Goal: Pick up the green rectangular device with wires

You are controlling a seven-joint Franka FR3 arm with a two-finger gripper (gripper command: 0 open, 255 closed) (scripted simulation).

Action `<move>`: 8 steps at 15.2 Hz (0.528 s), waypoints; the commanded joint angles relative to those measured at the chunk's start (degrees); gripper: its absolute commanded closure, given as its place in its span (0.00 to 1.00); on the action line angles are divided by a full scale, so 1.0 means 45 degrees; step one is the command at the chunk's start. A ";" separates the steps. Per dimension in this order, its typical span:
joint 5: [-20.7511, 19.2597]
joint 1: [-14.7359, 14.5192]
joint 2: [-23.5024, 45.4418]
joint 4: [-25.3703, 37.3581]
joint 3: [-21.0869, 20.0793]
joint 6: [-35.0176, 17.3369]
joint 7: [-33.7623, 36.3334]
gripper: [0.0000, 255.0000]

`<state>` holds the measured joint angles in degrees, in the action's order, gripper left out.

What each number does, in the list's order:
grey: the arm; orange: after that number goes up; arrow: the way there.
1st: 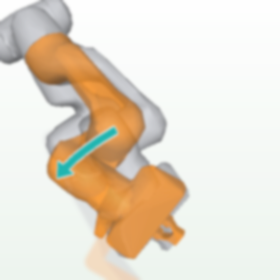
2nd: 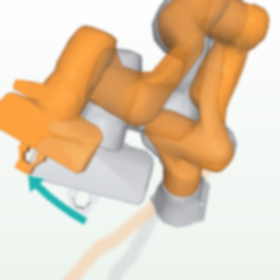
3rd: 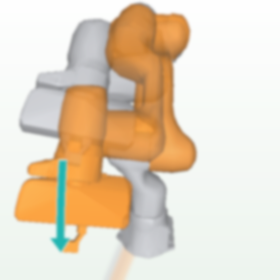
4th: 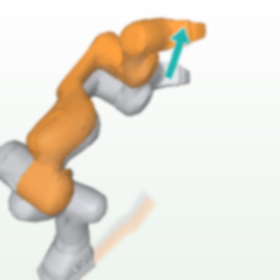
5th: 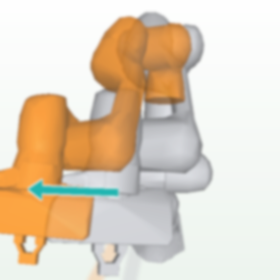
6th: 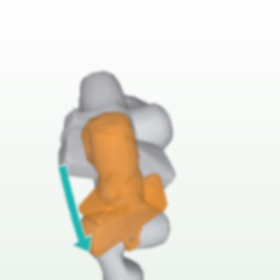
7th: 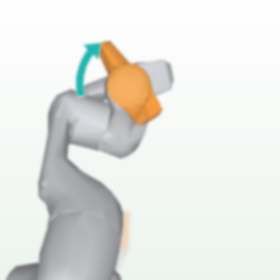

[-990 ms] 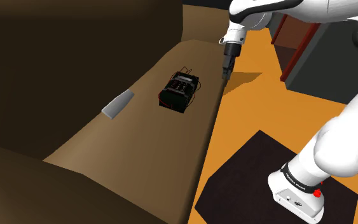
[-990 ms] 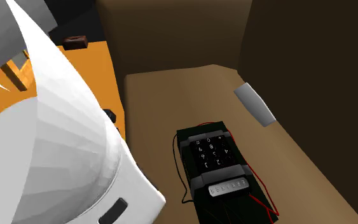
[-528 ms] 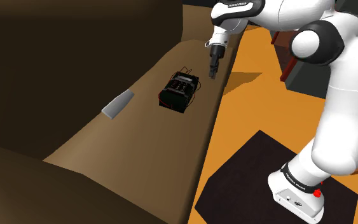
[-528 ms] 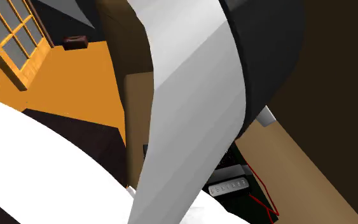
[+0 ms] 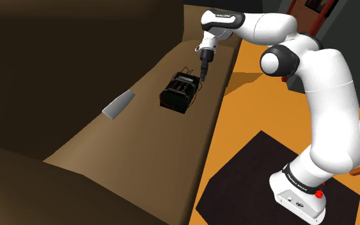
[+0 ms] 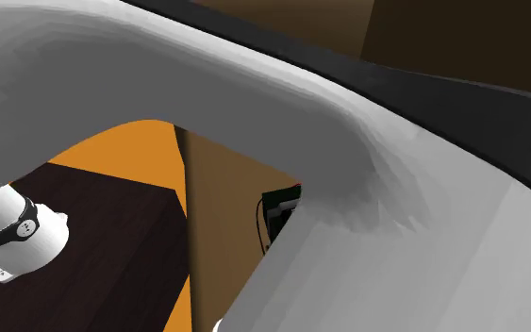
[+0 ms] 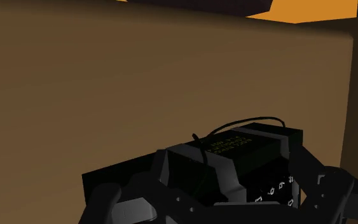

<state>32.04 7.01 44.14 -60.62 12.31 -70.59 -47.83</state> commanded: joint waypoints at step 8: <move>-0.0001 -0.0087 0.0276 -0.0426 -0.0008 -0.0626 -0.0301 1.00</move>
<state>32.03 6.63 45.36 -62.53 12.28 -73.36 -49.18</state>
